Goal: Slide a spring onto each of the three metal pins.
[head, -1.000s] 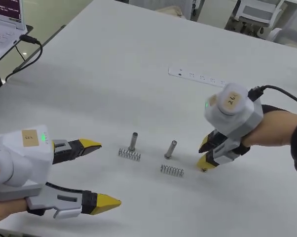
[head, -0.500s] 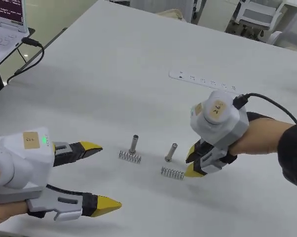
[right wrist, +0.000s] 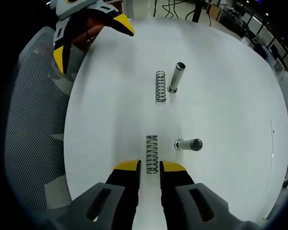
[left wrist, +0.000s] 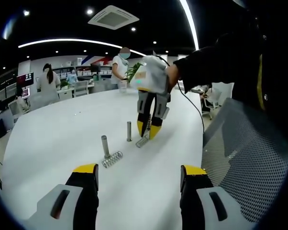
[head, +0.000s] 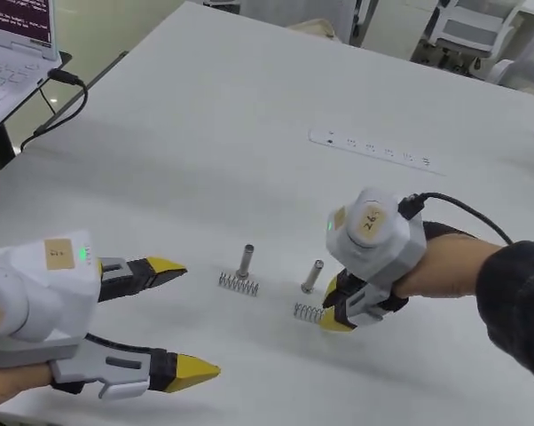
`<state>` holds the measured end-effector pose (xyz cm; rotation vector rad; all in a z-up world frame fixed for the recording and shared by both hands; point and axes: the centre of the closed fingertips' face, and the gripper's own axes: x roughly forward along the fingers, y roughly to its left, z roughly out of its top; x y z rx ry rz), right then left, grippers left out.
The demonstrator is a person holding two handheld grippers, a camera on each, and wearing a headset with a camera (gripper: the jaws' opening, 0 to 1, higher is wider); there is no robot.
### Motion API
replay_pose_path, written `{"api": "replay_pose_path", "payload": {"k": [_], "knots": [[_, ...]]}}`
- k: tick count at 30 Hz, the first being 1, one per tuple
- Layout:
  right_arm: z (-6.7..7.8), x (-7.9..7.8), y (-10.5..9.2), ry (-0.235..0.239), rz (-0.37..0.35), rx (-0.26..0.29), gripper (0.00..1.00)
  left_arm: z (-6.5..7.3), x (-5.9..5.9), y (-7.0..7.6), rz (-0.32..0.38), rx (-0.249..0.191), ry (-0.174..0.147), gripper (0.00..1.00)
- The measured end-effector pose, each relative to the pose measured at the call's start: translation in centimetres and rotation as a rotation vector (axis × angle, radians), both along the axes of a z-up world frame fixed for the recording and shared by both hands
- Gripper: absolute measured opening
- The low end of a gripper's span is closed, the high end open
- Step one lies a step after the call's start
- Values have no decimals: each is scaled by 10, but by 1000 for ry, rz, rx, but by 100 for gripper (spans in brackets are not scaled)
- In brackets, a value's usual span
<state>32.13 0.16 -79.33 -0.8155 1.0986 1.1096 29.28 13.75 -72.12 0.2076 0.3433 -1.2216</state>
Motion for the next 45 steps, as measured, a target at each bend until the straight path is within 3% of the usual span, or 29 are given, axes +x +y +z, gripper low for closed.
{"api": "replay_pose_path", "payload": {"k": [12, 18, 26, 37, 45], "knots": [[-8, 0, 2, -6, 7, -10, 12, 0, -1, 2, 5, -3, 2, 65], [-8, 3, 2, -37, 32, -21, 8, -1, -2, 2, 4, -3, 3, 64], [-6, 2, 2, -42, 35, -24, 8, 2, -5, -1, -12, -5, 0, 60], [19, -15, 17, -25, 62, -5, 8, 4, -11, -13, -81, 16, -10, 55], [49, -36, 50, 5, 110, 63, 8, 9, -10, -25, -143, 28, -42, 50]]}}
